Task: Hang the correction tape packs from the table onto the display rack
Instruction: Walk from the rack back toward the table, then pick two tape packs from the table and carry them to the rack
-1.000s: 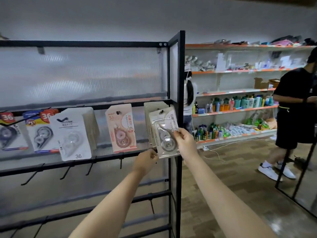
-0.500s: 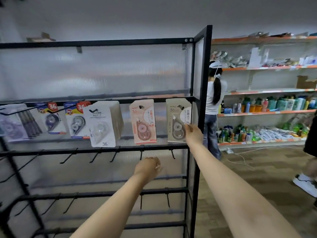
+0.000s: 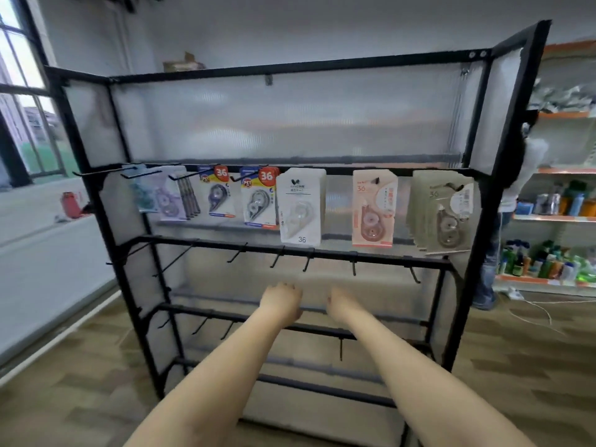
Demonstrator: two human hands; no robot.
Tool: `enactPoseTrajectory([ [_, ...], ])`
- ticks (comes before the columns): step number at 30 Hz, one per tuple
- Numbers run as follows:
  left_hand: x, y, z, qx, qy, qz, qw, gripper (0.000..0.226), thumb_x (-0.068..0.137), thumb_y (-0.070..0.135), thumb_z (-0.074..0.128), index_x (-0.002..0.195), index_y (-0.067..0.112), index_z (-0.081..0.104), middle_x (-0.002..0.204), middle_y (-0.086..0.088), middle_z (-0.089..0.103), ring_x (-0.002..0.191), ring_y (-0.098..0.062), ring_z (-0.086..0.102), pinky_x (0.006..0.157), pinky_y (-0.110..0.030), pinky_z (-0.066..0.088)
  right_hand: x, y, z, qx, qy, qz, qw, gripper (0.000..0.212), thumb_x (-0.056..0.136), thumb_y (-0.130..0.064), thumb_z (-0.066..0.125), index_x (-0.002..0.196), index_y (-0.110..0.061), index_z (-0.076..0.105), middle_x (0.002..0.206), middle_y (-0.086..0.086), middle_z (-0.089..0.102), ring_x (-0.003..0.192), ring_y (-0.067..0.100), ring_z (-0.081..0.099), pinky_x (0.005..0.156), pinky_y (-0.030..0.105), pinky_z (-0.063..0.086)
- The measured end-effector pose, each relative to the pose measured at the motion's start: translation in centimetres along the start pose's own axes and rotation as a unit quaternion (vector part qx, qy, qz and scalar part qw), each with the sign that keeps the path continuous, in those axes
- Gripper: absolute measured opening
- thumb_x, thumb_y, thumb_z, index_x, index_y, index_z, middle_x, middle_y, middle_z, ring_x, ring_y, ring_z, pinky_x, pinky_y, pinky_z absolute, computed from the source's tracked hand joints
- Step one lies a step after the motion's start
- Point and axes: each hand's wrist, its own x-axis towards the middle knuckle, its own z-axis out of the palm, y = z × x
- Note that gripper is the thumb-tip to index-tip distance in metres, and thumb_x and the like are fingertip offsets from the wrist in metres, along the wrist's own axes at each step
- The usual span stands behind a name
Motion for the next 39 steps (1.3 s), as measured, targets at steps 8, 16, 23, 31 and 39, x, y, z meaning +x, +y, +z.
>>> enactPoseTrajectory([
  [8,-14.8,-24.0,2.3,0.012,-0.016,-0.175,0.984,0.041,0.096,0.033,0.05,0.13,0.01,0.044,0.133,-0.012,0.048,0.125,-0.029,0.043,0.097,-0.04,0.038,-2.9,-25.2,10.1,-0.188,0.042,-0.297,0.935,0.036,0.096,-0.008,0.041,0.131,-0.007,0.043,0.134,0.012,0.045,0.125,0.028,0.04,0.099,0.037,0.039],
  [16,-34.1,-43.6,7.0,-0.013,-0.089,-0.366,0.926,0.047,0.096,0.036,0.05,0.134,0.01,0.043,0.136,-0.014,0.047,0.126,-0.03,0.044,0.1,-0.042,0.039,-12.1,-48.7,24.3,-0.189,-0.023,-0.502,0.844,0.033,0.096,-0.011,0.042,0.129,-0.005,0.043,0.133,0.013,0.045,0.127,0.029,0.039,0.099,0.038,0.039],
  [23,-46.5,-53.2,11.4,-0.021,-0.133,-0.499,0.856,0.045,0.098,0.033,0.046,0.137,0.011,0.041,0.136,-0.012,0.047,0.126,-0.029,0.044,0.1,-0.042,0.038,-19.5,-62.0,34.9,-0.212,-0.096,-0.612,0.756,0.04,0.094,-0.006,0.046,0.134,-0.006,0.042,0.14,0.012,0.043,0.132,0.028,0.037,0.103,0.039,0.038],
  [31,-54.2,-65.6,16.0,-0.031,-0.15,-0.595,0.789,0.044,0.097,0.034,0.048,0.135,0.013,0.043,0.135,-0.011,0.049,0.124,-0.029,0.046,0.1,-0.042,0.038,-21.4,-77.0,43.8,-0.209,-0.125,-0.691,0.681,0.042,0.093,-0.008,0.05,0.134,-0.009,0.043,0.136,0.011,0.046,0.127,0.027,0.042,0.102,0.039,0.041],
  [39,-57.6,-79.2,17.6,-0.047,-0.147,-0.65,0.744,0.045,0.095,0.039,0.05,0.131,0.012,0.045,0.131,-0.011,0.05,0.121,-0.028,0.047,0.099,-0.042,0.04,-20.2,-92.2,49.9,-0.175,-0.173,-0.721,0.648,0.04,0.094,-0.02,0.054,0.132,-0.011,0.045,0.132,0.009,0.049,0.123,0.025,0.045,0.102,0.038,0.041],
])
